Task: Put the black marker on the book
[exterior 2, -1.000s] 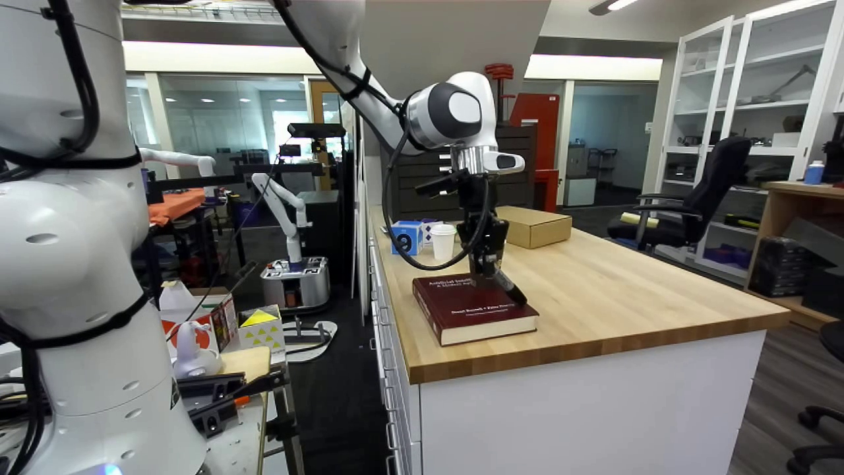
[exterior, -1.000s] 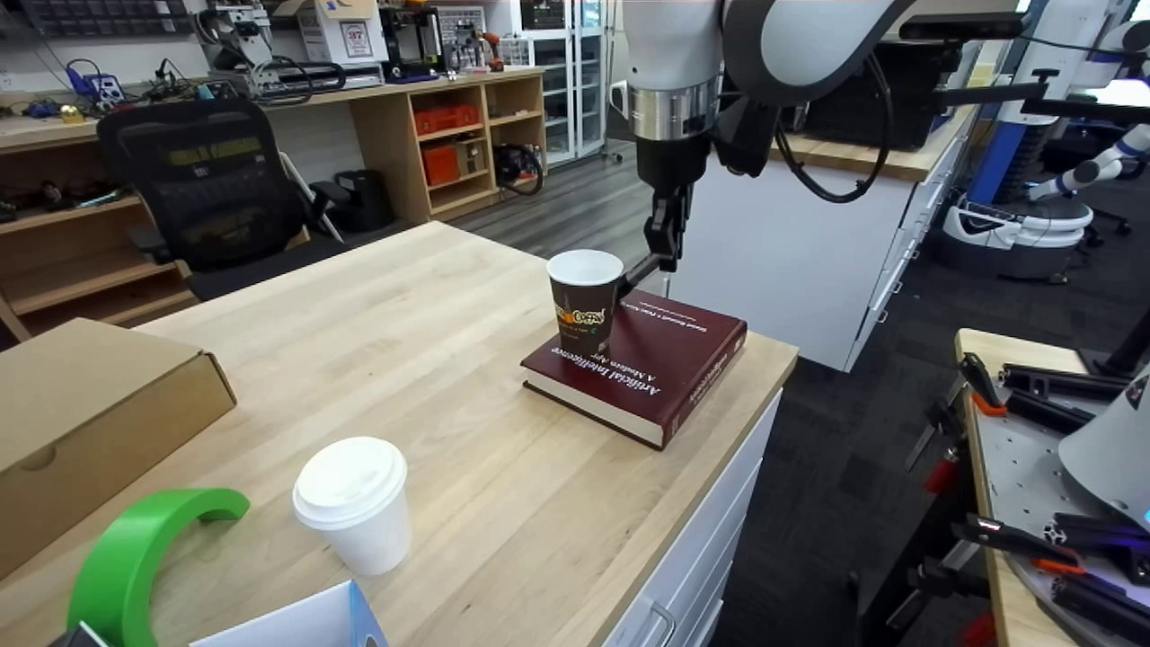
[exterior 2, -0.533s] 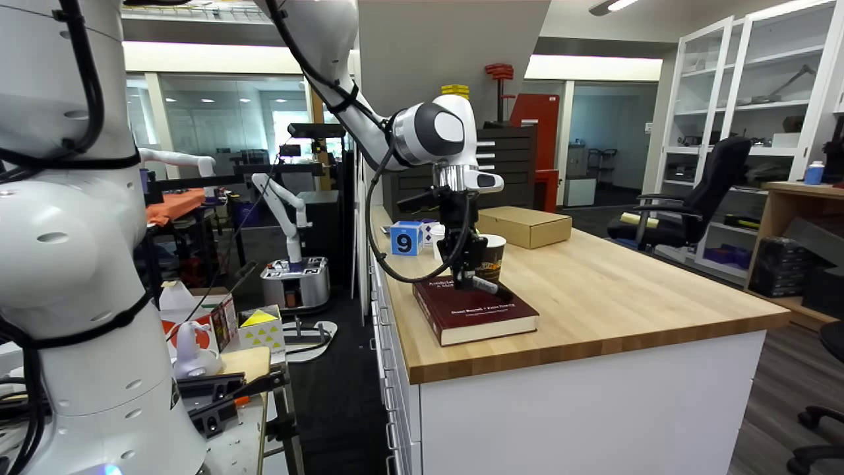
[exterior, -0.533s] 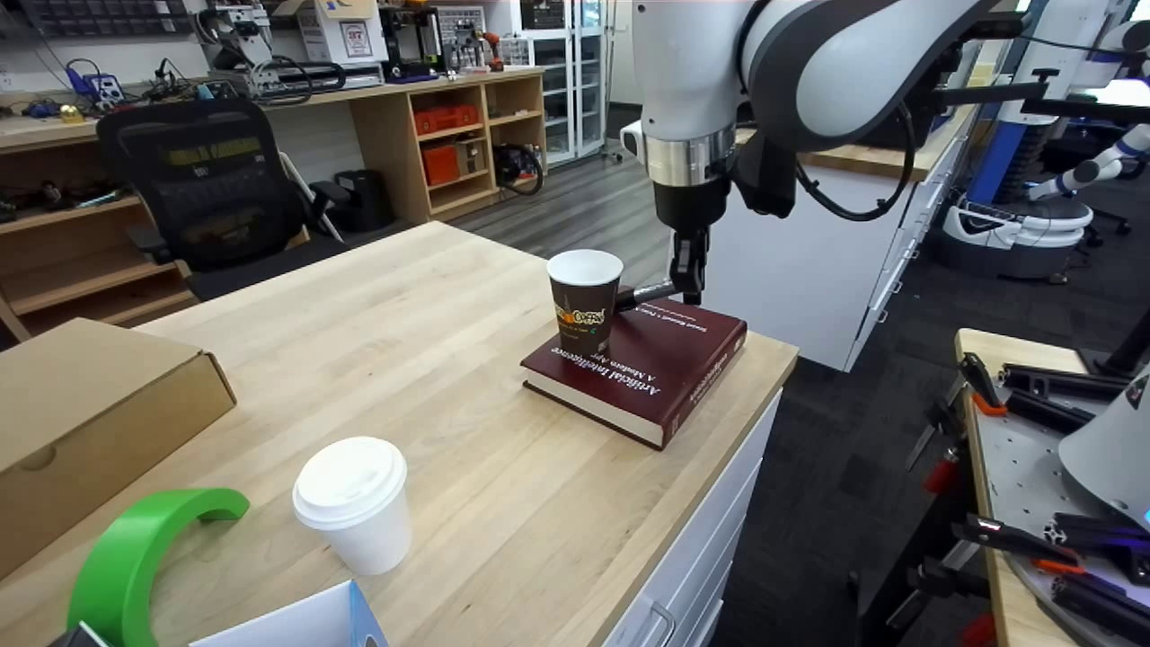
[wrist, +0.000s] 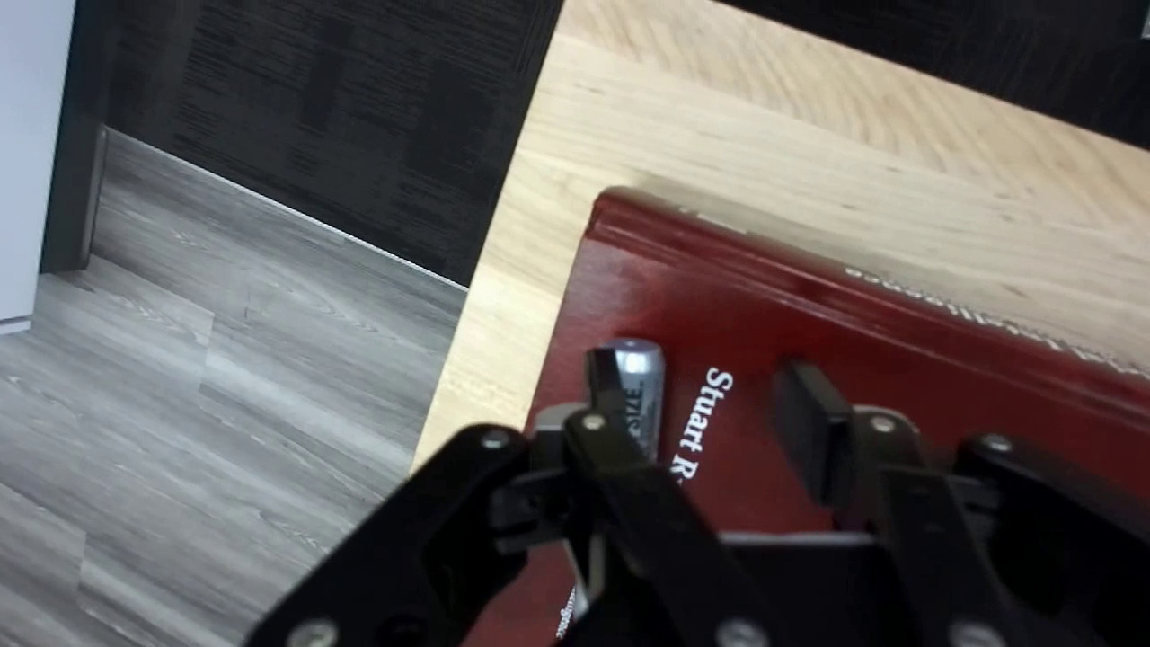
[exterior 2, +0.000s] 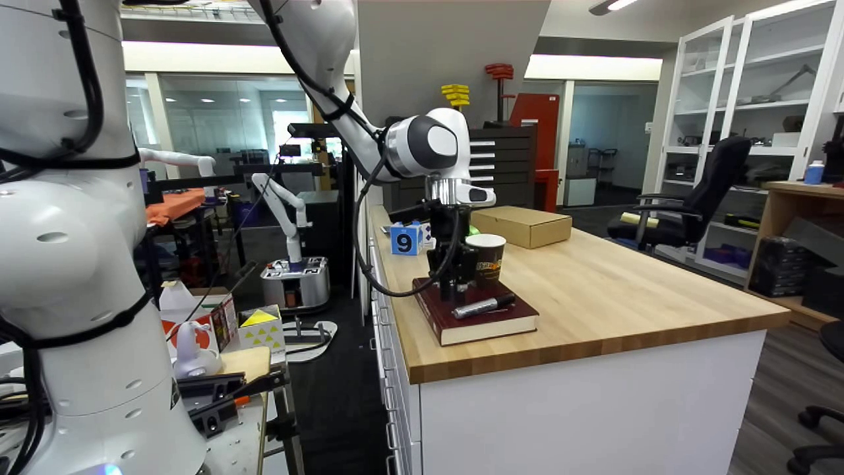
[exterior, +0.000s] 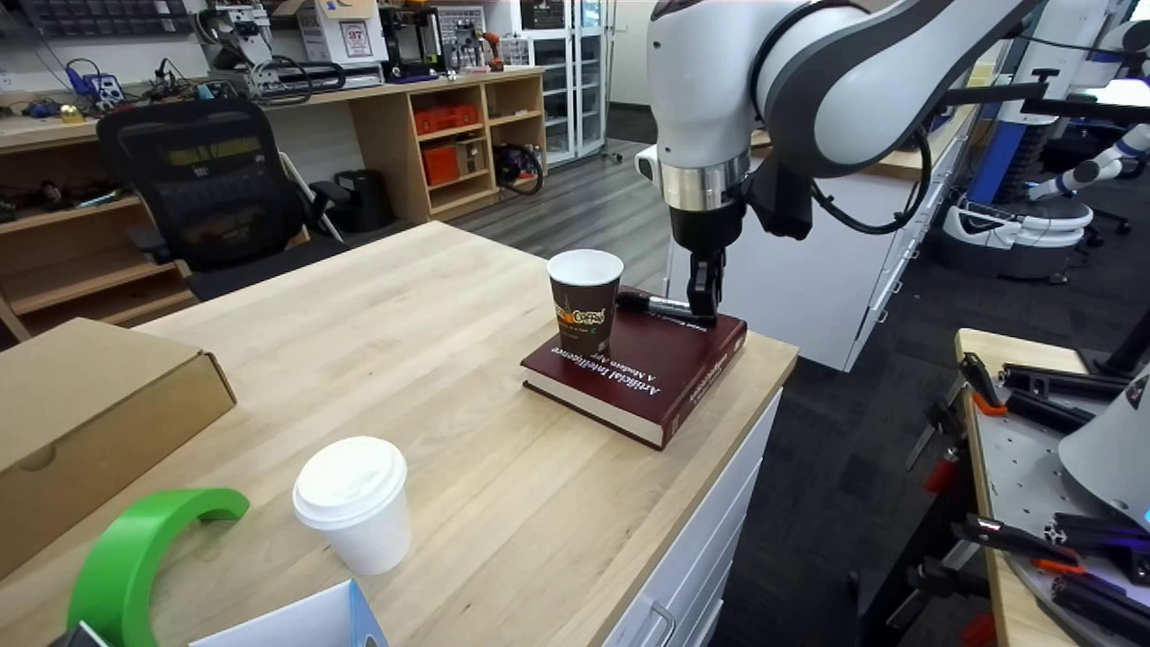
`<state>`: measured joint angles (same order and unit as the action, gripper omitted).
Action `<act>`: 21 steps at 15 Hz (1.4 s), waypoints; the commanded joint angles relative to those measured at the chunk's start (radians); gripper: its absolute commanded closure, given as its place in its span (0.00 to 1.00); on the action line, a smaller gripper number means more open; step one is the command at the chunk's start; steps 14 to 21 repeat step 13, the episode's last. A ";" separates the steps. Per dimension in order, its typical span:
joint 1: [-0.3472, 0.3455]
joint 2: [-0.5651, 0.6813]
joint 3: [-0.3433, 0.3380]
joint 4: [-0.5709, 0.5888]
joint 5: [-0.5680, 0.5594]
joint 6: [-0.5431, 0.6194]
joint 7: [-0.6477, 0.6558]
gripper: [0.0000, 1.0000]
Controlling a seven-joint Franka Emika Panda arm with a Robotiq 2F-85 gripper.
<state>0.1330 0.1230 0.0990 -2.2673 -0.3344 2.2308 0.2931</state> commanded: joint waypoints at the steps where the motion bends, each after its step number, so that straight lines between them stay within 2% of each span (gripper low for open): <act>1: 0.004 -0.041 -0.005 -0.045 0.002 0.034 0.014 0.20; 4: 0.002 -0.047 -0.006 -0.046 0.002 0.036 0.013 0.02; 5: 0.001 -0.050 -0.006 -0.046 0.003 0.037 0.013 0.01; 8: 0.001 -0.061 -0.004 -0.040 0.026 0.020 0.018 0.00; 9: 0.003 -0.014 -0.004 -0.004 0.009 0.004 -0.001 0.00; 21: 0.004 -0.009 -0.004 -0.003 0.010 0.003 -0.001 0.00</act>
